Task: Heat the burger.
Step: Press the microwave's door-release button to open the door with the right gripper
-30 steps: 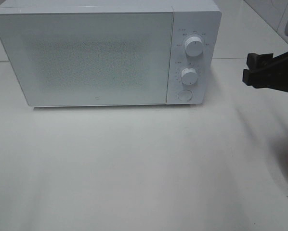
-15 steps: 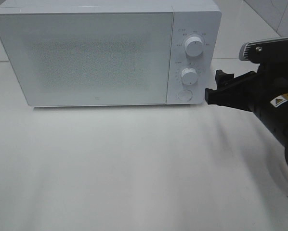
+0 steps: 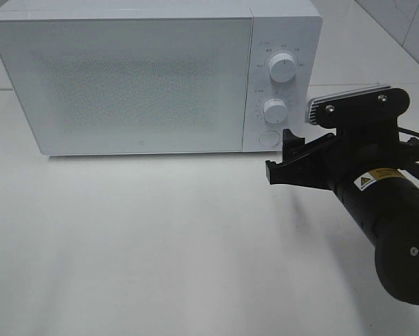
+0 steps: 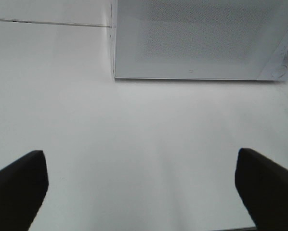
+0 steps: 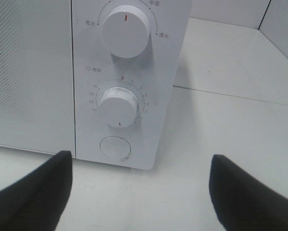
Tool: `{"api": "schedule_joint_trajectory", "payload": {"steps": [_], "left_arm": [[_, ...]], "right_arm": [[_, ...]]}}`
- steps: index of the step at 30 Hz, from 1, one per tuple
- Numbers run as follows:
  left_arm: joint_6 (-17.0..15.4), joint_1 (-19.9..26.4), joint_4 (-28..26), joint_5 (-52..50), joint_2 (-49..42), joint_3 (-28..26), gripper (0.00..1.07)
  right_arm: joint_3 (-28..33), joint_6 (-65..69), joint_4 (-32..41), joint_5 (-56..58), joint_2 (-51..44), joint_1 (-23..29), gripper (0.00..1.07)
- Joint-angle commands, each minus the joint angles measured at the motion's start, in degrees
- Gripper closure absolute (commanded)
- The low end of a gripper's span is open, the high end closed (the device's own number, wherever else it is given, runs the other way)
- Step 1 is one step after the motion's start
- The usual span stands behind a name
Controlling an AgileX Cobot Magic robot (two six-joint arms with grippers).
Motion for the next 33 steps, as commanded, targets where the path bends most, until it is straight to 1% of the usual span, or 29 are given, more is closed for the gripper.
{"api": "schedule_joint_trajectory", "payload": {"steps": [1,7,8,9,11,12,14,15,17,18,19,20,21,22,23,24,25,26,27,28,29,30,31,33], "left_arm": [[-0.11,0.06,0.11,0.23,-1.03,0.06,0.09],[-0.11,0.06,0.11,0.23,-1.03,0.06,0.09],[-0.11,0.06,0.11,0.23,-1.03,0.06,0.09],[-0.11,0.06,0.11,0.23,-1.03,0.06,0.09],[-0.11,0.06,0.11,0.23,-1.03,0.06,0.09],[-0.11,0.06,0.11,0.23,-1.03,0.06,0.09],[-0.11,0.06,0.11,0.23,-1.03,0.06,0.09],[-0.11,0.06,0.11,0.23,-1.03,0.06,0.09],[-0.11,0.06,0.11,0.23,-1.03,0.06,0.09],[-0.11,0.06,0.11,0.23,-1.03,0.06,0.09],[-0.11,0.06,0.11,0.23,-1.03,0.06,0.09],[-0.11,0.06,0.11,0.23,-1.03,0.06,0.09],[-0.11,0.06,0.11,0.23,-1.03,0.06,0.09],[-0.11,0.06,0.11,0.23,-1.03,0.06,0.09],[-0.11,0.06,0.11,0.23,-1.03,0.06,0.09],[-0.11,0.06,0.11,0.23,-1.03,0.06,0.09],[-0.11,0.06,0.11,0.23,-1.03,0.06,0.09],[-0.11,0.06,0.11,0.23,-1.03,0.06,0.09],[-0.11,0.06,0.11,0.23,-1.03,0.06,0.09],[-0.11,0.06,0.11,0.23,-1.03,0.06,0.09],[-0.11,0.06,0.11,0.23,-1.03,0.06,0.09],[-0.11,0.06,0.11,0.23,-1.03,0.06,0.09],[-0.11,0.06,0.11,0.23,-1.03,0.06,0.09],[-0.11,0.06,0.11,0.23,-1.03,0.06,0.09]], "right_arm": [[-0.11,1.20,0.00,-0.69,0.11,0.23,0.34],[-0.11,5.44,0.00,-0.57,0.11,0.23,0.38],[-0.11,8.31,0.00,-0.57,0.11,0.23,0.40],[-0.11,8.31,0.00,-0.57,0.11,0.23,0.40],[-0.11,13.75,0.00,-0.29,0.11,0.23,0.44],[-0.11,13.75,0.00,-0.29,0.11,0.23,0.44],[-0.11,19.60,0.00,0.46,0.11,0.23,0.51],[-0.11,19.60,0.00,0.46,0.11,0.23,0.51],[-0.11,27.50,0.00,1.43,0.11,0.23,0.63],[-0.11,27.50,0.00,1.43,0.11,0.23,0.63],[-0.11,29.74,0.00,1.66,0.11,0.23,0.67],[-0.11,29.74,0.00,1.66,0.11,0.23,0.67],[-0.11,33.35,0.00,1.89,0.11,0.23,0.73],[-0.11,34.84,0.00,1.95,0.11,0.23,0.76],[-0.11,34.84,0.00,1.95,0.11,0.23,0.76],[-0.11,38.67,0.00,1.95,0.11,0.23,0.83],[-0.11,44.12,0.00,2.52,0.11,0.23,0.85],[-0.11,44.12,0.00,2.52,0.11,0.23,0.85],[-0.11,46.93,0.00,2.98,0.11,0.23,0.89],[-0.11,46.93,0.00,2.98,0.11,0.23,0.89],[-0.11,54.55,0.00,4.13,0.11,0.23,0.91],[-0.11,57.52,-0.23,4.70,0.11,0.23,0.92],[-0.11,57.52,-0.23,4.70,0.11,0.23,0.92],[-0.11,70.70,-0.97,7.79,0.11,0.23,1.00]]}}
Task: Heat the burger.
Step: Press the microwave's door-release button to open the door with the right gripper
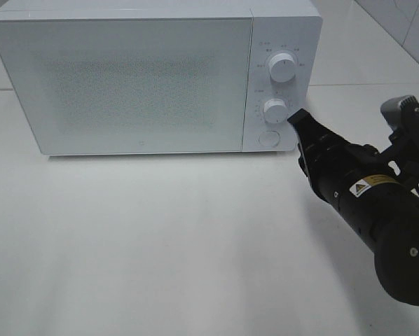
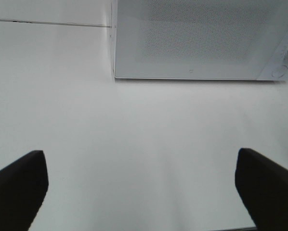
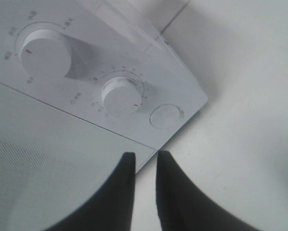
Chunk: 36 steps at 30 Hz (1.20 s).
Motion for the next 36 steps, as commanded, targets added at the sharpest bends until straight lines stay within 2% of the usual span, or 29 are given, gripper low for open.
{"api": "schedule_joint_trajectory", "payload": {"steps": [1,3,14,21,32,36], "left_arm": [[-0.11,0.06,0.11,0.23,-1.03,0.06,0.09],[-0.11,0.06,0.11,0.23,-1.03,0.06,0.09],[-0.11,0.06,0.11,0.23,-1.03,0.06,0.09],[-0.11,0.06,0.11,0.23,-1.03,0.06,0.09],[-0.11,0.06,0.11,0.23,-1.03,0.06,0.09],[-0.11,0.06,0.11,0.23,-1.03,0.06,0.09]], "right_arm": [[-0.11,9.17,-1.09,2.23,0.11,0.00,1.00],[-0.11,14.78,-2.01,3.72,0.11,0.00,1.07],[-0.11,29.22,-3.78,5.56,0.11,-0.06,1.07],[-0.40,29.79,-3.55,6.25,0.92,-0.17,1.07],[-6.19,30.48,-3.55,6.25,6.99,-0.23,1.07],[-8.42,30.48,-3.72,6.42,8.88,-2.69,1.07]]}}
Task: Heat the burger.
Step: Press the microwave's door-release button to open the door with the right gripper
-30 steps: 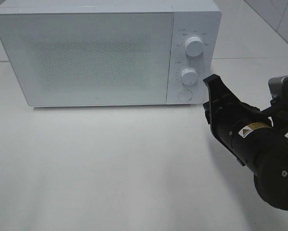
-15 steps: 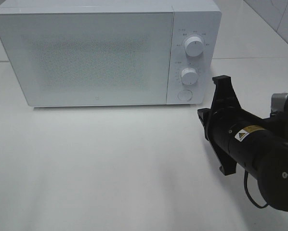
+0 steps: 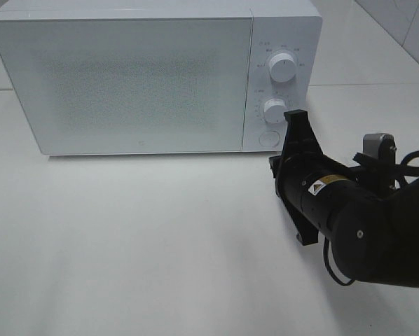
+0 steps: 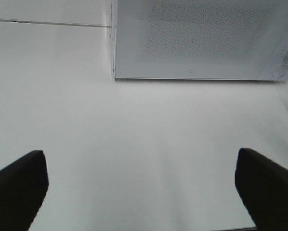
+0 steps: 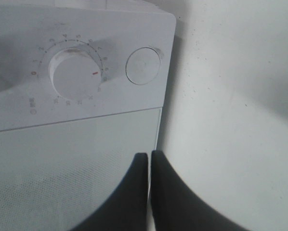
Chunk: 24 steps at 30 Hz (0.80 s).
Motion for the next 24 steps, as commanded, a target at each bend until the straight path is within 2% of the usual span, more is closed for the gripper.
{"api": "schedule_joint_trajectory", "payload": {"steps": [1,15,24], "left_arm": [[-0.11,0.06,0.11,0.23,-1.03,0.06,0.09],[-0.11,0.06,0.11,0.23,-1.03,0.06,0.09],[-0.11,0.06,0.11,0.23,-1.03,0.06,0.09]], "right_arm": [[-1.32,0.46,-0.63,-0.06,0.92,-1.38,1.07],[-8.25,0.46,-1.09,1.60,7.28,-6.13,1.07],[-13.18,0.46,-4.76,2.98,11.12,-9.57,1.07]]}}
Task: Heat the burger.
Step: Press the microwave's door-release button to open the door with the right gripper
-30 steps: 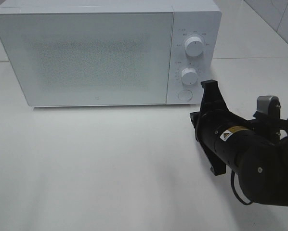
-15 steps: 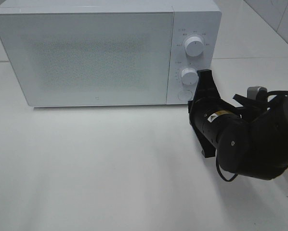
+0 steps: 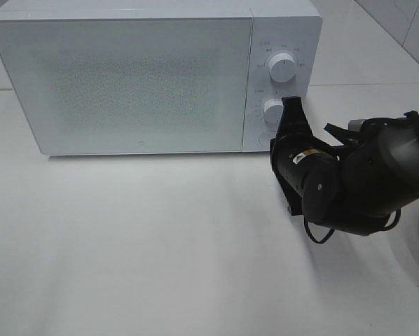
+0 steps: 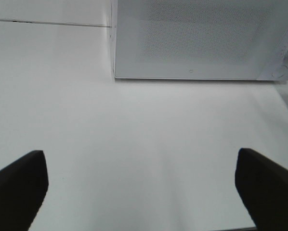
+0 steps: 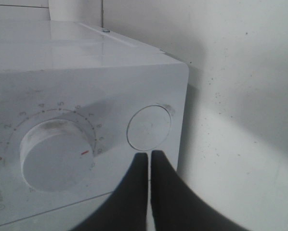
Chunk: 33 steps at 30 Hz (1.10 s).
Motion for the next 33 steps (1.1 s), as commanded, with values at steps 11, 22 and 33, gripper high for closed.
{"api": "schedule_joint_trajectory", "payload": {"steps": [11,22,33], "left_arm": [[-0.11,0.06,0.06,0.23,-1.03,0.06,0.09],[-0.11,0.06,0.06,0.23,-1.03,0.06,0.09],[-0.11,0.06,0.06,0.23,-1.03,0.06,0.09]], "right_arm": [[-6.07,0.92,-2.64,2.58,4.70,-2.92,1.07],[-10.03,0.86,-3.44,2.41,7.56,-3.55,1.07],[-11.00,-0.06,-1.09,-2.98,8.02,-3.55,1.07]]}}
